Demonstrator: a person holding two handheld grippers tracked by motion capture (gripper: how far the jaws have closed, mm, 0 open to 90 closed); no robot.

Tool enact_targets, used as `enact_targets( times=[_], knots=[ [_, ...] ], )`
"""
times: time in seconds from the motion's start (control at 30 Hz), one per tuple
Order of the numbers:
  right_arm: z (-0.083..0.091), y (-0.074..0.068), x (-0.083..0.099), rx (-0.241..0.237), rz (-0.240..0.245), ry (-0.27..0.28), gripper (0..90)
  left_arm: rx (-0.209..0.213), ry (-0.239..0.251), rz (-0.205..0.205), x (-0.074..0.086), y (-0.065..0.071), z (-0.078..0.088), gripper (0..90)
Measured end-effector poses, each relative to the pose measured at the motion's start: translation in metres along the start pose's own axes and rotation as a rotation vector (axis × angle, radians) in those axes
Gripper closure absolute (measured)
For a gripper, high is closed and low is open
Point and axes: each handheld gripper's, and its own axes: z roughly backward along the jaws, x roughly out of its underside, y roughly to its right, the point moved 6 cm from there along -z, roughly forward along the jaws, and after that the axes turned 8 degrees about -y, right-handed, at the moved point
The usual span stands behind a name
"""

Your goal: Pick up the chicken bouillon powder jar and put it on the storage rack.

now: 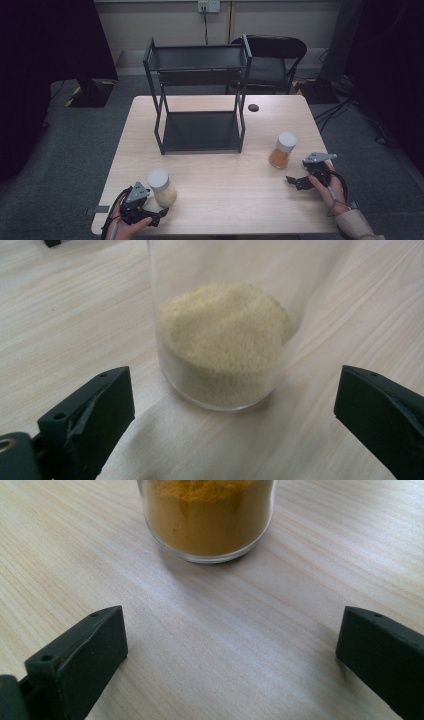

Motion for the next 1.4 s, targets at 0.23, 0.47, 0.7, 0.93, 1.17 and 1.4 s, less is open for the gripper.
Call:
enact_targets(
  times=[0.23,0.47,0.7,0.93,1.17,1.4],
  knots=[
    [0.000,0.000,0.000,0.000,0.000,0.000,0.0,0.021,0.024,0.015,-0.003,-0.001,0.002,2.6],
    [0.000,0.000,0.000,0.000,0.000,0.000,0.0,0.017,0.045,0.021,-0.006,0.000,0.004,2.6],
    [0.000,0.000,0.000,0.000,0.000,0.001,0.0,0.019,0.071,0.021,-0.012,0.000,0.002,2.6],
    [0.000,0.000,0.000,0.001,0.001,0.001,0.0,0.013,0.097,0.035,-0.022,0.000,-0.002,3.0],
    [0.000,0.000,0.000,0.001,0.001,0.001,0.0,0.019,0.114,0.043,-0.027,-0.001,-0.006,10.3],
    [0.000,0.000,0.000,0.001,0.001,0.001,0.0,0.025,0.157,0.047,-0.030,-0.003,-0.006,20.4]
  ],
)
